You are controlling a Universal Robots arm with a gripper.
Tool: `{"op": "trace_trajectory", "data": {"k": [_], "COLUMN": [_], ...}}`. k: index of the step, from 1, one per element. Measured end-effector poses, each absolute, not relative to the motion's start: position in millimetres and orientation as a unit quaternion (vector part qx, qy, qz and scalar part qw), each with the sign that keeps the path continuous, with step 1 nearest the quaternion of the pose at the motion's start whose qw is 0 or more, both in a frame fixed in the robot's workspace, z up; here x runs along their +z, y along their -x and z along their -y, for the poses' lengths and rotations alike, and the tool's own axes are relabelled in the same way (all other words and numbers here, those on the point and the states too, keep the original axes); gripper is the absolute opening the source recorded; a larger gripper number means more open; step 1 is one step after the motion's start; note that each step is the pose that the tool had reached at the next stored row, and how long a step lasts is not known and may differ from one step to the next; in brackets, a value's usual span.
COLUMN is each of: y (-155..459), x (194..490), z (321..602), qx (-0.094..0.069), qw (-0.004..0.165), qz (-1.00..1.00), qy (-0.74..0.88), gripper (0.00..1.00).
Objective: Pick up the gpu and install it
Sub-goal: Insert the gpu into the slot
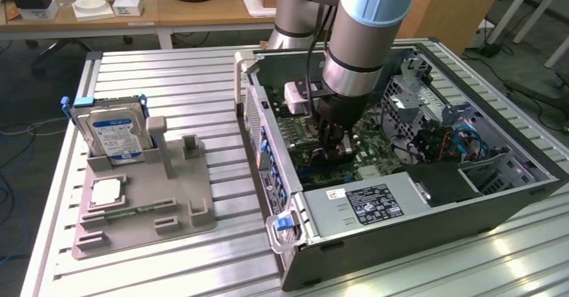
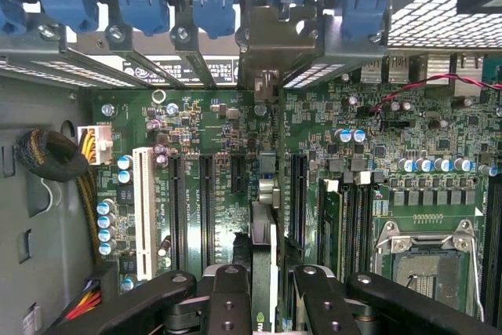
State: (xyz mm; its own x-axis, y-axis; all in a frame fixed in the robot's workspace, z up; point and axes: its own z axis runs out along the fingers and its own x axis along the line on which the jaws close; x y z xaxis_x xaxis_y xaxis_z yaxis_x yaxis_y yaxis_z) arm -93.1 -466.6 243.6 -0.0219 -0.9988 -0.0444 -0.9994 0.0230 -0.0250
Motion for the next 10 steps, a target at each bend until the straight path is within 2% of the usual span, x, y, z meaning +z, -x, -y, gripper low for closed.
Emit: {"op": "trace_trajectory", "data": {"k": [10], "y": [93.2], "x": [241.8], "z": [466.7], "qx": [0.006], "qw": [0.024], "qz": [-0.715], "qy": [0.699], "gripper": [0.26]}}
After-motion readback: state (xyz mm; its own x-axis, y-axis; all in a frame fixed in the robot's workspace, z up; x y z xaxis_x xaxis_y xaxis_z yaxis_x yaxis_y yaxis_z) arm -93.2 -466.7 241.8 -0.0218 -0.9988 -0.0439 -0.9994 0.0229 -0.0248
